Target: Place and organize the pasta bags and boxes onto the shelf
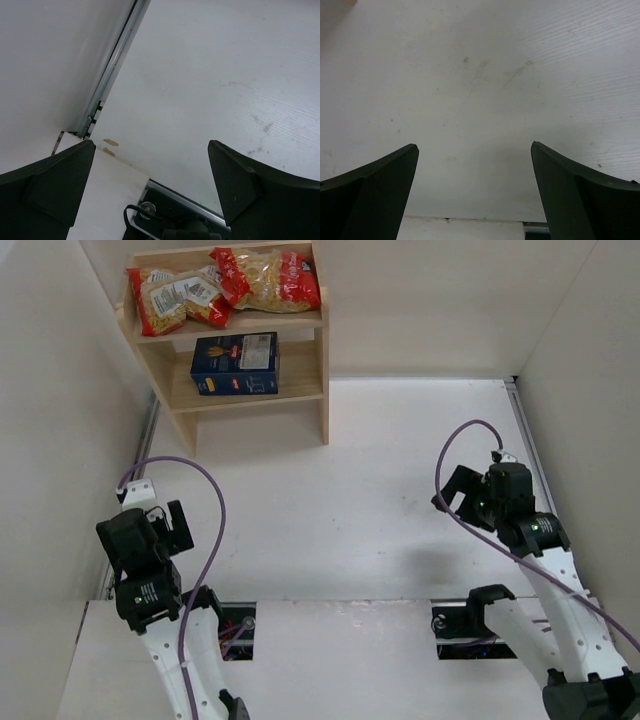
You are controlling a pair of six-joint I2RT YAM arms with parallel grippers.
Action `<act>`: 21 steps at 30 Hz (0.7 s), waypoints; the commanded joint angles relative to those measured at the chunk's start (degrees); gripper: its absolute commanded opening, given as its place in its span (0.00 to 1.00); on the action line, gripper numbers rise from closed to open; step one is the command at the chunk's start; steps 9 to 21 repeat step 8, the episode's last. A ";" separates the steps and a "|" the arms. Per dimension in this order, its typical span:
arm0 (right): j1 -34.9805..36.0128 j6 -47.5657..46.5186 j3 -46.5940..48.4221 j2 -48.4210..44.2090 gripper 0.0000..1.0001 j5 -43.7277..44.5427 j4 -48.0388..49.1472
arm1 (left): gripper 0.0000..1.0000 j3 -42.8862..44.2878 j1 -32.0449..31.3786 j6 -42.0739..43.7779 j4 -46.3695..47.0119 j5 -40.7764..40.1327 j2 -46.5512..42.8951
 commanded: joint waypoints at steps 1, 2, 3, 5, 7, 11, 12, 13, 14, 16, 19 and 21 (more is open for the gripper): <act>-1.37 1.45 0.51 -1.98 1.00 2.92 1.62 | 1.00 0.30 0.47 -0.89 -0.20 0.69 -0.15; -1.80 1.45 0.86 -1.89 1.00 2.92 1.62 | 1.00 0.30 0.56 -0.89 -0.20 0.69 -0.15; -2.24 1.28 1.22 -1.72 1.00 2.31 1.44 | 1.00 0.30 0.56 -0.81 -0.03 0.69 -0.06; -2.86 1.10 1.83 -1.54 1.00 1.61 1.53 | 1.00 0.12 0.65 -0.81 0.15 0.69 -0.06; -2.86 1.27 1.57 -2.50 1.00 2.21 2.32 | 1.00 0.12 0.73 -0.81 0.24 0.69 -0.15; -2.86 1.01 1.22 -3.38 1.00 2.48 3.10 | 1.00 0.03 0.73 -0.72 0.33 0.69 -0.24; -2.86 1.01 1.22 -3.38 1.00 2.48 3.10 | 1.00 0.03 0.73 -0.72 0.33 0.69 -0.24; -2.86 1.01 1.22 -3.38 1.00 2.48 3.10 | 1.00 0.03 0.73 -0.72 0.33 0.69 -0.24; -2.86 1.01 1.22 -3.38 1.00 2.48 3.10 | 1.00 0.03 0.73 -0.72 0.33 0.69 -0.24; -2.86 1.01 1.22 -3.38 1.00 2.48 3.10 | 1.00 0.03 0.73 -0.72 0.33 0.69 -0.24; -2.86 1.01 1.22 -3.38 1.00 2.48 3.10 | 1.00 0.03 0.73 -0.72 0.33 0.69 -0.24; -2.86 1.01 1.22 -3.38 1.00 2.48 3.10 | 1.00 0.03 0.73 -0.72 0.33 0.69 -0.24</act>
